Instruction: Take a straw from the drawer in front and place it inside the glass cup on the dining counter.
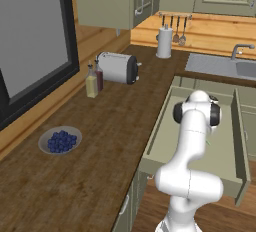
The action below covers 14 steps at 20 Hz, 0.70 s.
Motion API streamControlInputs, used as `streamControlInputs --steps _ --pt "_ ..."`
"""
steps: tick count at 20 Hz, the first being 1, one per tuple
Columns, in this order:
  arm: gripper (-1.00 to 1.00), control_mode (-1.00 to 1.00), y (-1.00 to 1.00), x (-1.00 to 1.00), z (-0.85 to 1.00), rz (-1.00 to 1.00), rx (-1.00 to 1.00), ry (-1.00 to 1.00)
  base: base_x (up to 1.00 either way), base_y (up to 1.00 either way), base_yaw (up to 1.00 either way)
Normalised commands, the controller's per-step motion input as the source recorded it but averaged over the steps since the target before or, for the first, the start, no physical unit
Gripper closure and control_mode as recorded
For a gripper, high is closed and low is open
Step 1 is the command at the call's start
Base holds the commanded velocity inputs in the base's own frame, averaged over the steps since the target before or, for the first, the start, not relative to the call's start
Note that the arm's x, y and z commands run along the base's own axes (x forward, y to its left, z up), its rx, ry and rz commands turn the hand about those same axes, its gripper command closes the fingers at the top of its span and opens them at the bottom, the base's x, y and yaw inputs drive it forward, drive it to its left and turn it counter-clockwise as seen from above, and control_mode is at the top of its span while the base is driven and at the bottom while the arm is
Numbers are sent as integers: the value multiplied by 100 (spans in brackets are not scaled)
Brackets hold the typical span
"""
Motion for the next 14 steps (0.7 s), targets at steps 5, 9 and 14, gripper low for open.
streamControlInputs --steps 5,9,14 --pt "100 -100 0 -30 66 -1 0 -18 0 0 0" --pt "100 -100 0 -26 93 -2 0 -19 0 0 0" --pt "100 -100 0 -22 98 -6 0 -12 0 0 0"
